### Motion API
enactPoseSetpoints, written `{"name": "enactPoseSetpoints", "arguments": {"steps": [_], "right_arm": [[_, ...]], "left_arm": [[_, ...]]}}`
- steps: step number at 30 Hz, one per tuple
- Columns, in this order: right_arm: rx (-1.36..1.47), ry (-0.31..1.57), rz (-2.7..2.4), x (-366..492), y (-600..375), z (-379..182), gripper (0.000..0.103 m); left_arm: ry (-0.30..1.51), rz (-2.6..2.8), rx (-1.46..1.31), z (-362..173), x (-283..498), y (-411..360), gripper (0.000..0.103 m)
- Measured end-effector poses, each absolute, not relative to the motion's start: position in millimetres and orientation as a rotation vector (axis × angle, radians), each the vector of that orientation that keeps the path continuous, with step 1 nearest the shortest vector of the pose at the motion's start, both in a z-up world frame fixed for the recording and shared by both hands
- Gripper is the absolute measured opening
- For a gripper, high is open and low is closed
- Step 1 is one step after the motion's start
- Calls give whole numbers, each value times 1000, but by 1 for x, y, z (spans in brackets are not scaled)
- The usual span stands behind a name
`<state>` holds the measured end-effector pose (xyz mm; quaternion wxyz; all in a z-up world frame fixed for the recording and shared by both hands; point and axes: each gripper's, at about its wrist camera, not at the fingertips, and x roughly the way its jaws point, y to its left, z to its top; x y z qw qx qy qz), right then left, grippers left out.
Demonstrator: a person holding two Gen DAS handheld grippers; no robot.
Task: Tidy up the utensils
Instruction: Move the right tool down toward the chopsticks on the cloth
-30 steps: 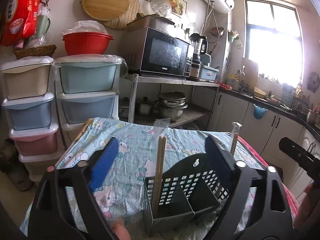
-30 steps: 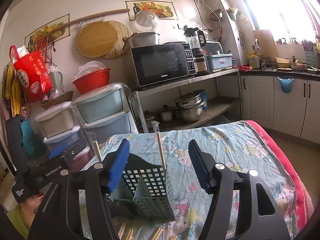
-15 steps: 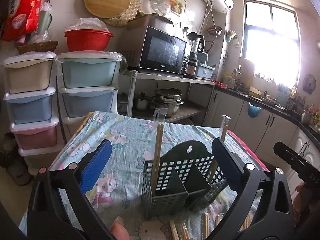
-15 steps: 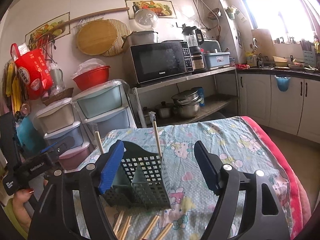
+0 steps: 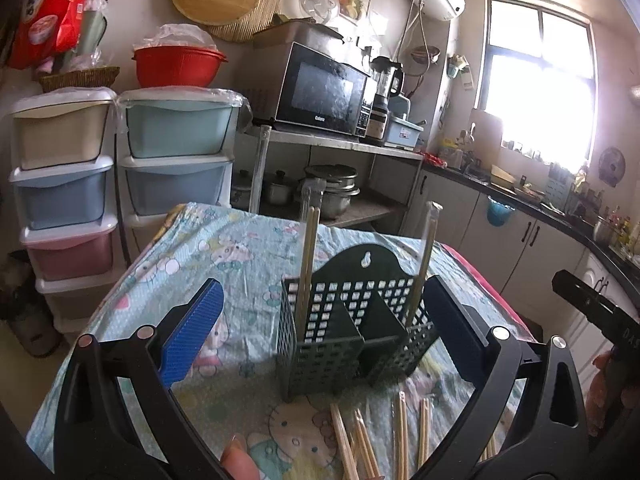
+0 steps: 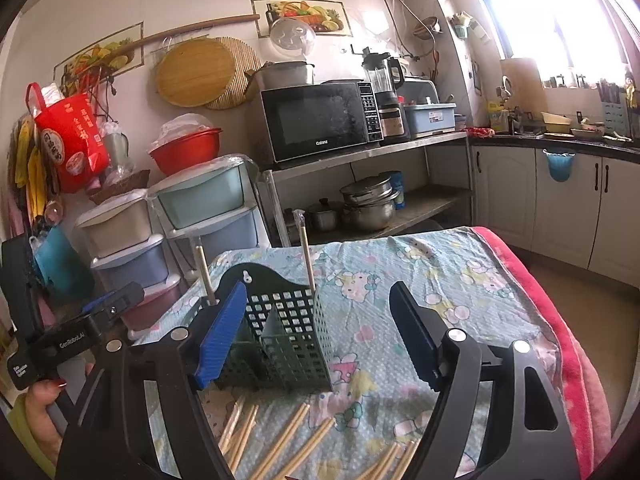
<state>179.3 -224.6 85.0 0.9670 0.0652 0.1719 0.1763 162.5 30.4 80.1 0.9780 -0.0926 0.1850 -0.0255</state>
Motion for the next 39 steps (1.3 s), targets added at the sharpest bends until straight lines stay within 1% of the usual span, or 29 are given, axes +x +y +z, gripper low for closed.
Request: {"name": "enactPoseSetpoints", "arguments": {"steps": [13, 39], "right_arm": [[94, 427, 325, 161, -235, 64, 71], [61, 584, 331, 146, -227, 16, 71]], "left_arm": [[431, -72, -179, 60, 147, 24, 92], [587, -130, -145, 8, 145, 3, 92]]}}
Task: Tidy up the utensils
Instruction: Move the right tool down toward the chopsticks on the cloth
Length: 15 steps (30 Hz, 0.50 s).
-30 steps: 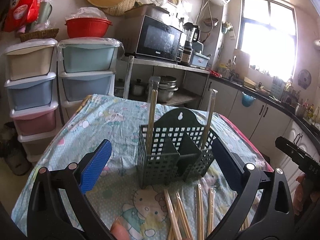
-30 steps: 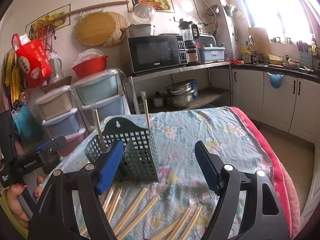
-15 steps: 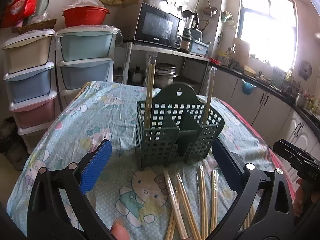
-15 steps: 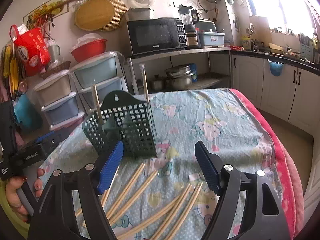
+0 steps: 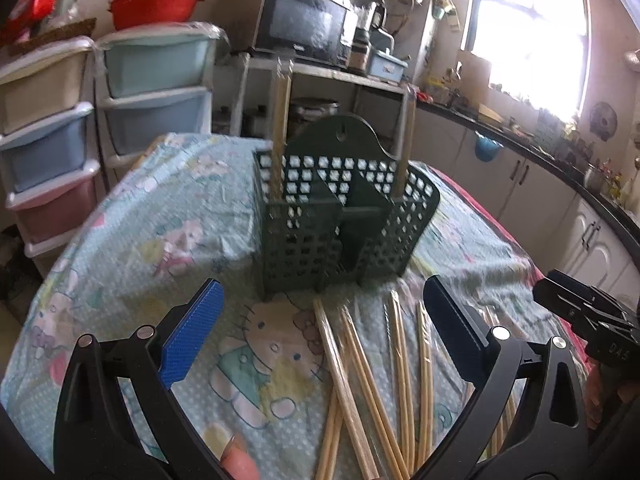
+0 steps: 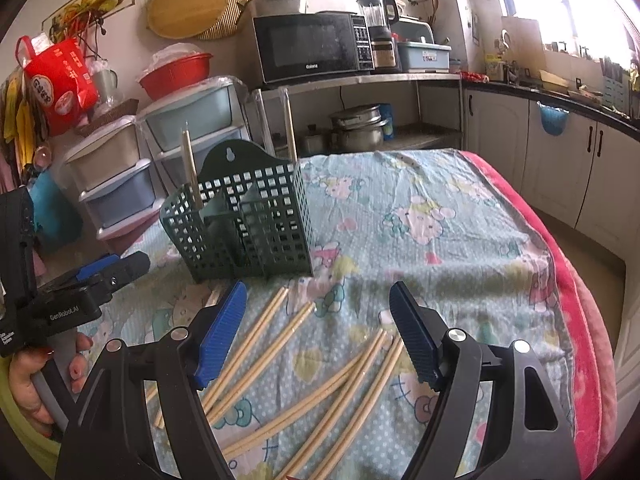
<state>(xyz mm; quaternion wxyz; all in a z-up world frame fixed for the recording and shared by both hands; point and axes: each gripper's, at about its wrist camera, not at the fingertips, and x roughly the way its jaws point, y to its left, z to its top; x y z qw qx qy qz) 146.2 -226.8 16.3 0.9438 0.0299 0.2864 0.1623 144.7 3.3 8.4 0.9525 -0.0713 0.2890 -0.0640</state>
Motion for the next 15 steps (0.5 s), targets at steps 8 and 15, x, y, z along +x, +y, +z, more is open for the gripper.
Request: {"name": "enactPoseSetpoints", "arguments": {"steps": [8, 15], "right_arm": [[88, 668, 302, 151, -236, -3, 71], [125, 765, 296, 166, -242, -22, 54]], "left_arm": [[691, -160, -153, -16, 155, -2, 92], [778, -184, -185, -36, 164, -2, 86]]}}
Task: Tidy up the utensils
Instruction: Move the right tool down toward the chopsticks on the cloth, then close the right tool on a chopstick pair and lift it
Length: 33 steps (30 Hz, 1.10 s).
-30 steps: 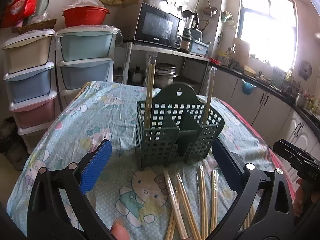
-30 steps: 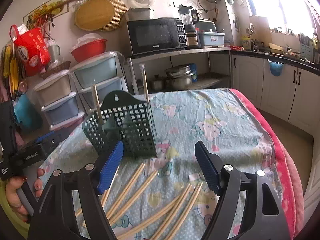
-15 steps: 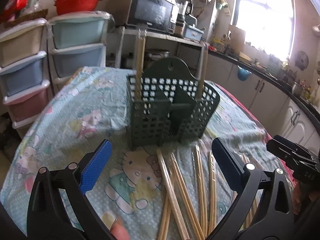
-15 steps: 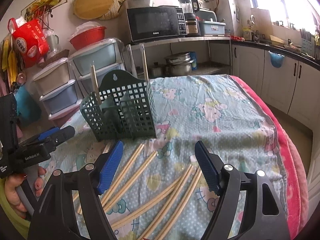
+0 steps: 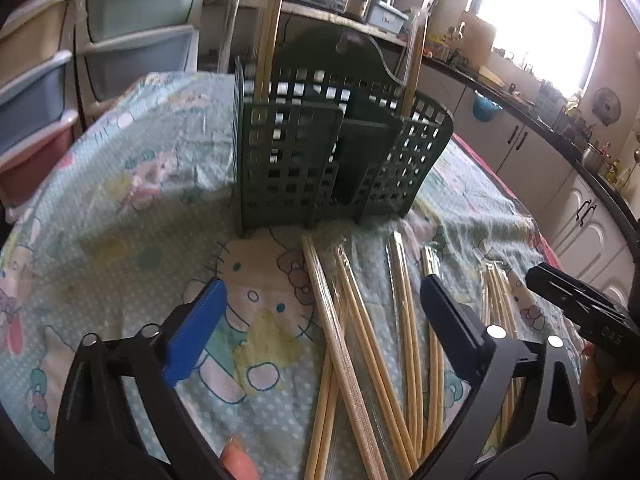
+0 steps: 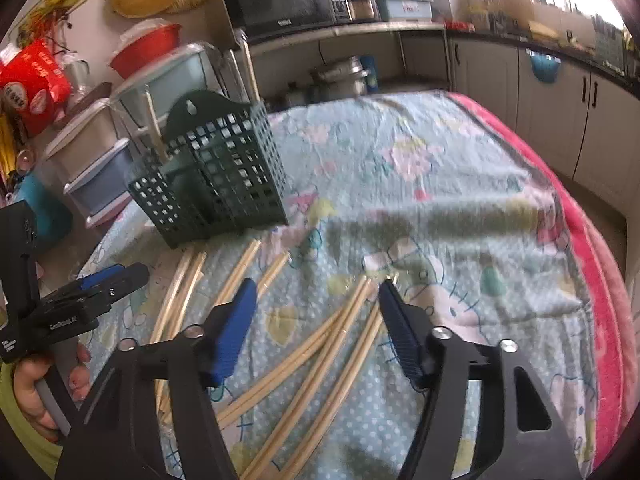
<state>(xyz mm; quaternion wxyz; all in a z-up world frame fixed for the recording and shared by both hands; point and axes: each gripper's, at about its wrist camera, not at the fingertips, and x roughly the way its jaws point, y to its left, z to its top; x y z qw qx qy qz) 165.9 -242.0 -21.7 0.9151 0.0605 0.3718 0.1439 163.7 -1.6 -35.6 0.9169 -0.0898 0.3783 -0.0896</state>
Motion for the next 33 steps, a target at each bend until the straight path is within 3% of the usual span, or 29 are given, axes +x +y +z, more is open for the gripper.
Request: {"name": "enactPoseSetpoints", "arguments": {"steps": [7, 17, 24, 27, 33], "right_arm": [[141, 873, 276, 189, -243, -42, 44], [146, 929, 242, 217, -246, -53, 37], [135, 948, 225, 228, -250, -56, 19], [151, 949, 229, 228, -252, -57, 17], [188, 928, 236, 223, -260, -51, 15]], "left_arm": [[851, -215, -240, -49, 177, 2, 68], [946, -215, -286, -63, 206, 10, 60], [965, -204, -280, -65, 222, 6, 58], [968, -195, -279, -66, 230, 5, 57], [972, -169, -274, -67, 239, 5, 41]]}}
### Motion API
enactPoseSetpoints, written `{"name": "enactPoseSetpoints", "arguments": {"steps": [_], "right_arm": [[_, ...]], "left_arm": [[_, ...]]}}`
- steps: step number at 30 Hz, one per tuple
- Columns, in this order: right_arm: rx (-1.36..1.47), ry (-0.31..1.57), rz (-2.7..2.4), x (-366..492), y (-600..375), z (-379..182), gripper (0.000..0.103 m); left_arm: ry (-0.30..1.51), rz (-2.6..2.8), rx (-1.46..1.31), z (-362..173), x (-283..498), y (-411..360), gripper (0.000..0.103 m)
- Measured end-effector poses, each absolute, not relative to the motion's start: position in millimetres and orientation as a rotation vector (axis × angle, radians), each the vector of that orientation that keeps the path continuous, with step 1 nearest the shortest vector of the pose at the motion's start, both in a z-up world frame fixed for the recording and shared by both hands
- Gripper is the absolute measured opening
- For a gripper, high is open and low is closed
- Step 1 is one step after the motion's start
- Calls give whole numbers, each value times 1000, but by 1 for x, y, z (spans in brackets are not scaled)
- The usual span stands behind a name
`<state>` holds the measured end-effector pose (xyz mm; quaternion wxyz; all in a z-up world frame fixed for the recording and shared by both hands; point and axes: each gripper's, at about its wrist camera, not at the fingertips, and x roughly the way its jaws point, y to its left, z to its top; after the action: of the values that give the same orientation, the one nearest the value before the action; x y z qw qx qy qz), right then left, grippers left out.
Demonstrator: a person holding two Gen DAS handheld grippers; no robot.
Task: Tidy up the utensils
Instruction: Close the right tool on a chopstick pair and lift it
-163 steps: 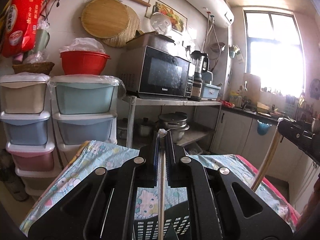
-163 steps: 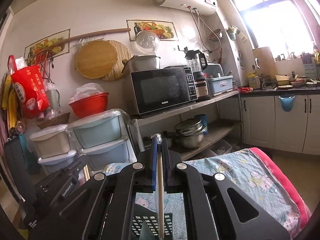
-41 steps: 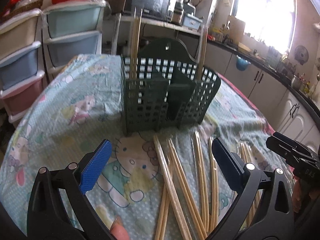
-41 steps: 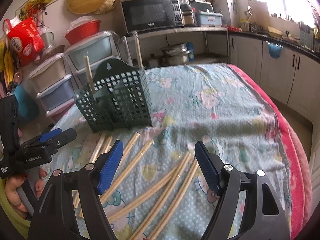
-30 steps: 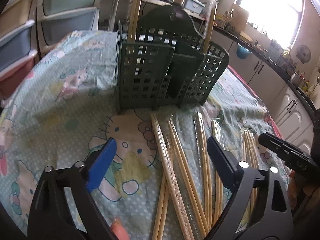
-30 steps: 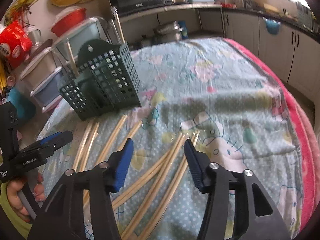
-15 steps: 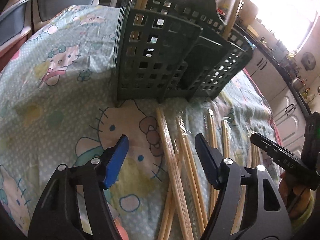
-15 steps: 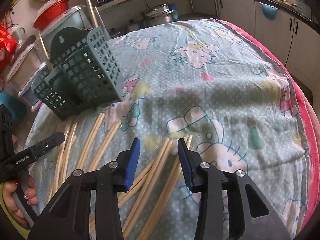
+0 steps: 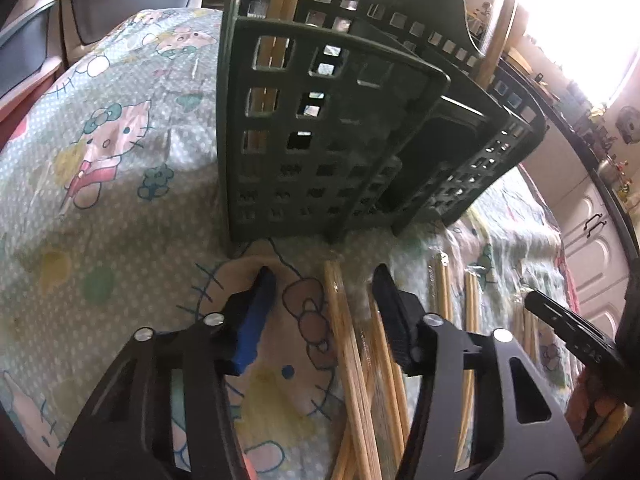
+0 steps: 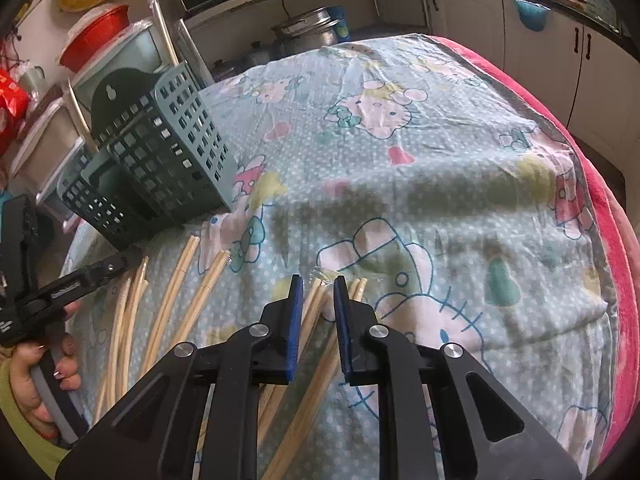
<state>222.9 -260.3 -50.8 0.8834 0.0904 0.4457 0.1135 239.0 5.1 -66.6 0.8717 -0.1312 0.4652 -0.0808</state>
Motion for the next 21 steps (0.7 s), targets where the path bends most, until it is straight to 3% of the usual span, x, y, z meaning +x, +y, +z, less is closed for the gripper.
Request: {"name": "enactPoseSetpoints", "arguments": {"steps": [5, 16, 21], "right_arm": [[207, 902, 240, 219, -265, -44, 15], [201, 839, 263, 205, -268, -22, 14], [192, 812, 282, 199, -265, -13, 13]], "left_arm": [[976, -167, -273, -66, 243, 5, 37], [984, -175, -292, -67, 245, 20, 12], [975, -196, -311, -64, 240, 27, 8]]}}
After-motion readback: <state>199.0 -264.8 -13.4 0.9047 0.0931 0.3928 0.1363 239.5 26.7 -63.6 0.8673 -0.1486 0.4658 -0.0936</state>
